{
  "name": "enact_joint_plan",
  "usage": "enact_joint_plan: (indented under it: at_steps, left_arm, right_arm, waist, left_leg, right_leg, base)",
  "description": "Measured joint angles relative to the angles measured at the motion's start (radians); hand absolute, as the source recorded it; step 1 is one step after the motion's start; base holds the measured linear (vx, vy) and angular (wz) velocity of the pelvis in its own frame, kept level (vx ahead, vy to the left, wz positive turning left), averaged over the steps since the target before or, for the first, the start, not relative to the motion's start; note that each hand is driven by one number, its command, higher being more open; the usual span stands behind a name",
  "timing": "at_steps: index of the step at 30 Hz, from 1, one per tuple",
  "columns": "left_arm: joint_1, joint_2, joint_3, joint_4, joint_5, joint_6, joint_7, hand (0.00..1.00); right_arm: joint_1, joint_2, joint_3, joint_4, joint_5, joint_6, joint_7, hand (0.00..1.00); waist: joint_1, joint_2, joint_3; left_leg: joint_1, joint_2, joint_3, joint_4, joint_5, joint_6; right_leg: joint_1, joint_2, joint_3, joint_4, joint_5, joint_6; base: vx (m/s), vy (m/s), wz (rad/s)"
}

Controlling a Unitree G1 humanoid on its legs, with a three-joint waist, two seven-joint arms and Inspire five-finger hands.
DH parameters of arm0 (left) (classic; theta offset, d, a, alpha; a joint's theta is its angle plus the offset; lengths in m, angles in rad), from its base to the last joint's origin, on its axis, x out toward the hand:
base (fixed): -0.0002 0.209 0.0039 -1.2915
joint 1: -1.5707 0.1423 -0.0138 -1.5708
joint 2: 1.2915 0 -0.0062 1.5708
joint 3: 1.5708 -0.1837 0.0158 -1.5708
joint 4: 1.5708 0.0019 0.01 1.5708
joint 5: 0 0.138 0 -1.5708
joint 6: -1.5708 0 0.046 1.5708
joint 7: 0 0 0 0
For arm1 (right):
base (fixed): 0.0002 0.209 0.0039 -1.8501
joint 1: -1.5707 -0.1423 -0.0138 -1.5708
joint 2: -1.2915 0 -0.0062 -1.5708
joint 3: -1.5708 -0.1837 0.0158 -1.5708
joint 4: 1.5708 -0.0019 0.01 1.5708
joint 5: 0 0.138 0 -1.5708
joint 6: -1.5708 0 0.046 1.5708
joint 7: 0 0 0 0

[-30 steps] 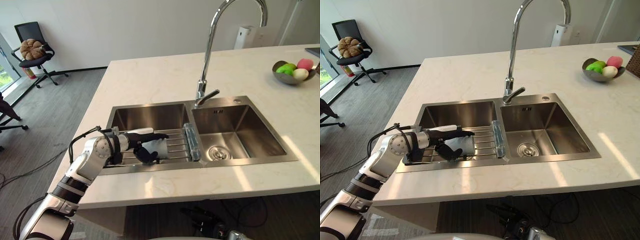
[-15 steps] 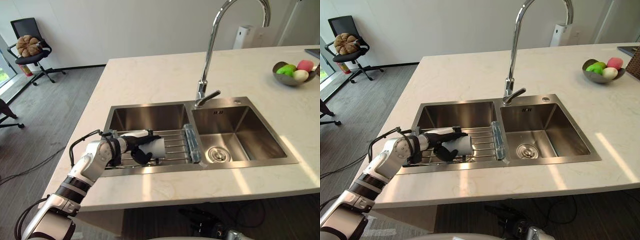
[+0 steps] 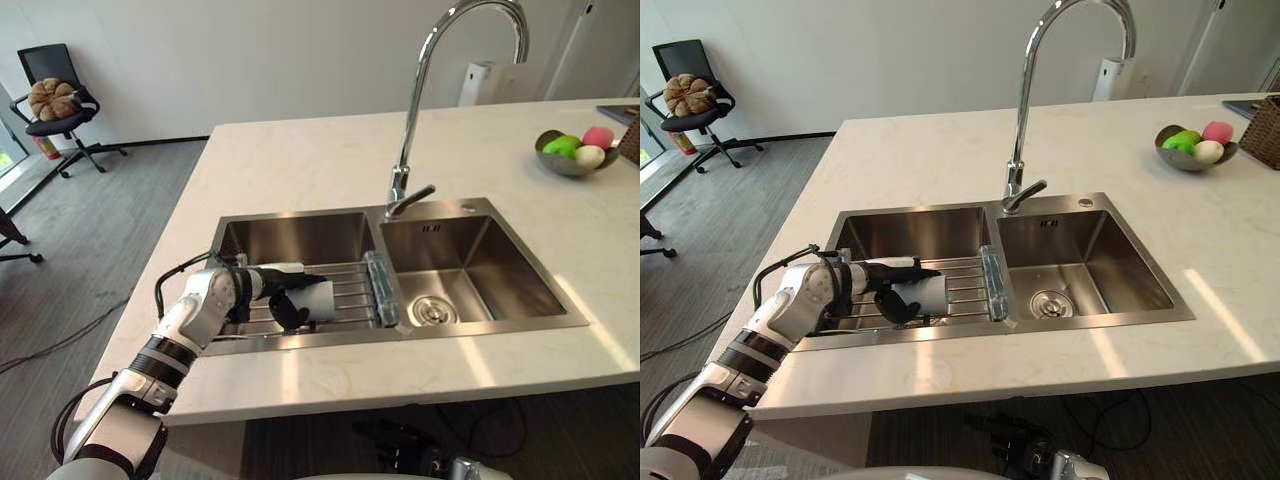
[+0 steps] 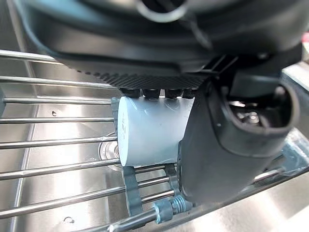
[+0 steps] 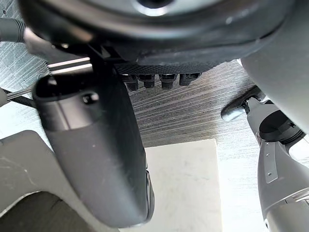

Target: Walk over to the sink, pick up the cup, carry it to the dishwasher, place the cup inside the dishwasher, then close the dishwasher door

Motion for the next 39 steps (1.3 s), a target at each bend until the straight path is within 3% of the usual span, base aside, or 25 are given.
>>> enact_joint_plan:
  at_steps: [5,6,10,15,35,39]
  left_arm:
    - [-0.018,-0.026,-0.002,0.034,0.042,0.008,-0.027,1.00]
    - [-0.019,-0.030,-0.006,0.035,0.044,0.011,-0.027,0.00]
    - [-0.020,-0.039,-0.012,0.035,0.051,0.008,-0.014,0.00]
    - [-0.009,-0.028,-0.013,0.050,0.081,-0.023,0.063,0.00]
    - [0.145,-0.040,0.066,0.043,0.049,-0.106,0.268,0.00]
    - [0.195,-0.041,0.080,0.037,0.010,-0.132,0.355,0.00]
  right_arm:
    - [-0.009,-0.004,0.003,0.000,-0.019,0.013,0.010,1.00]
    - [-0.012,-0.004,0.013,0.000,-0.022,0.015,0.011,1.00]
    - [-0.018,-0.008,0.023,0.000,-0.025,0.026,0.012,1.00]
    - [-0.028,-0.009,0.023,0.000,-0.026,0.034,0.035,1.00]
    - [-0.042,-0.012,0.020,0.029,-0.067,0.019,0.100,1.00]
    - [-0.045,-0.013,0.020,0.036,-0.074,0.017,0.111,1.00]
  waist:
    - [-0.008,0.000,-0.001]
    - [-0.008,0.000,-0.001]
    - [-0.010,-0.002,-0.003]
    - [-0.030,-0.001,-0.004]
    - [-0.019,-0.002,-0.003]
    - [-0.019,-0.002,-0.002]
  left_leg:
    - [0.010,0.000,0.014,0.000,-0.003,0.000]
    - [0.011,-0.001,0.015,0.000,-0.003,0.000]
    - [0.012,-0.001,0.016,0.000,-0.004,-0.001]
    - [0.010,0.000,0.019,0.000,-0.009,-0.006]
    - [0.005,-0.003,0.018,0.000,-0.016,-0.009]
    - [0.005,-0.004,0.018,0.000,-0.020,-0.010]
  right_leg:
    - [0.000,-0.001,0.016,0.001,0.001,0.001]
    - [0.000,-0.001,0.017,0.001,0.000,0.002]
    - [-0.001,-0.001,0.022,0.001,-0.002,0.005]
    - [-0.013,0.000,0.037,0.002,0.001,0.006]
    - [-0.028,-0.003,0.047,0.000,0.002,0.014]
    - [-0.029,-0.004,0.049,-0.001,0.003,0.013]
  base:
    - [0.00,-0.005,-0.09]
    - [0.00,0.000,0.00]
    - [0.00,0.000,0.00]
    - [0.03,-0.010,-0.09]
    - [0.00,-0.003,-0.02]
    - [0.00,0.000,0.00]
